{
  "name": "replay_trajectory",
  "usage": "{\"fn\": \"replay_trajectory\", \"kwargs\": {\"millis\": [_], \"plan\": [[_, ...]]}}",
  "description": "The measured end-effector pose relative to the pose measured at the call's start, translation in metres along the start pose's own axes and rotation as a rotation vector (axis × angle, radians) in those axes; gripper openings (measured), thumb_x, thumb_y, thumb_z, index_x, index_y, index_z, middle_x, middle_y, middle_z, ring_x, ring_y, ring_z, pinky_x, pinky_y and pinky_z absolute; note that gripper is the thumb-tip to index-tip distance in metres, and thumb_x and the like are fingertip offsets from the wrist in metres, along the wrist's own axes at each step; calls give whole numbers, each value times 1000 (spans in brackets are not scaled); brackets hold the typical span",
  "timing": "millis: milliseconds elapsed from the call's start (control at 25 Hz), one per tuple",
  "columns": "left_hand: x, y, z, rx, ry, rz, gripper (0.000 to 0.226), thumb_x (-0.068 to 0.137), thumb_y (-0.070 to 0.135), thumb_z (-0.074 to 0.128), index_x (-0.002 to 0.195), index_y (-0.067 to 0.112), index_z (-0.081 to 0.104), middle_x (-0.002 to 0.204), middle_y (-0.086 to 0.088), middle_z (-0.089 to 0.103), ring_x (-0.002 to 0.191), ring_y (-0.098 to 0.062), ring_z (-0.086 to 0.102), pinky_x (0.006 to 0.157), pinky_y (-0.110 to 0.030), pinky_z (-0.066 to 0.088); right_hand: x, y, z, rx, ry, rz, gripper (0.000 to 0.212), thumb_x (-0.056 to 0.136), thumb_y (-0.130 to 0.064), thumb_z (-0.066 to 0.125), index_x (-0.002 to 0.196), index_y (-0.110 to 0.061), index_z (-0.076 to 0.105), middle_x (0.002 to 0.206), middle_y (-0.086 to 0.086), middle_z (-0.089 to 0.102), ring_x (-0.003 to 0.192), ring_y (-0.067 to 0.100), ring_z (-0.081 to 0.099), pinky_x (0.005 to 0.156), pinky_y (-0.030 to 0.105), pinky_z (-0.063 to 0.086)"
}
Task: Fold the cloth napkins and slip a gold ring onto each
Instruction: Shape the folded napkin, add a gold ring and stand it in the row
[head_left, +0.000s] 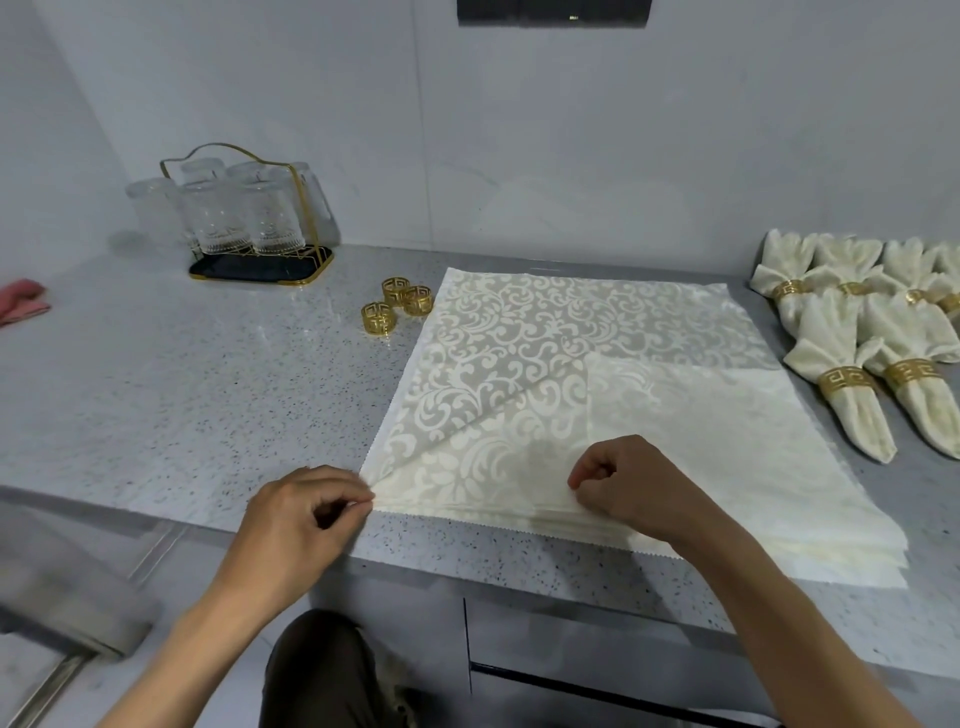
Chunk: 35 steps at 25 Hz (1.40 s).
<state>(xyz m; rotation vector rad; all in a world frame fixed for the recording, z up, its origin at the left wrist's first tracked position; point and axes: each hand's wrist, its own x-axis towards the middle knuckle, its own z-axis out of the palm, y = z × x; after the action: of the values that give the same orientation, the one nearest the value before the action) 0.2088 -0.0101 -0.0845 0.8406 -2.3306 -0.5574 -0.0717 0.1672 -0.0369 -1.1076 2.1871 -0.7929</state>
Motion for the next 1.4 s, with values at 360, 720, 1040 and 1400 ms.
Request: {"fn": "replay_trajectory", "kwargs": {"millis": [360, 720, 1040, 1400], "plan": [[-1, 14, 0, 148, 25, -2, 10, 81, 26, 70, 79, 22, 78, 90, 16, 72, 82, -10, 65, 74, -31, 54, -3, 3, 2, -26, -6, -25, 16, 78, -10, 68, 72, -23, 75, 55, -16, 63, 51, -2, 56, 58, 18, 46], [74, 92, 93, 284, -460, 108, 60, 105, 43, 19, 158, 19, 5, 165, 4, -4, 151, -11, -8, 123, -35, -4, -12, -6, 7, -169, 13, 3, 11, 81, -14, 66, 79, -24, 69, 74, -13, 62, 65, 2, 56, 56, 13, 39], [74, 82, 109, 408, -483, 130, 80, 91, 74, 11, 156, 31, -5, 163, 9, -14, 149, -11, -16, 123, -42, -4, 83, -32, 29, -670, 227, -304, 70, 98, -52, 11, 152, -11, 28, 162, 8, 21, 149, 25, 19, 120, 45, 17], [73, 86, 103, 405, -533, 71, 105, 70, 96, 11, 154, 37, -13, 158, 15, -29, 144, -4, -29, 122, -40, -11, 126, 16, 6, -566, 135, -170, 65, 104, -50, 17, 157, -12, 12, 165, 5, 6, 152, 19, 1, 123, 39, 2]]}}
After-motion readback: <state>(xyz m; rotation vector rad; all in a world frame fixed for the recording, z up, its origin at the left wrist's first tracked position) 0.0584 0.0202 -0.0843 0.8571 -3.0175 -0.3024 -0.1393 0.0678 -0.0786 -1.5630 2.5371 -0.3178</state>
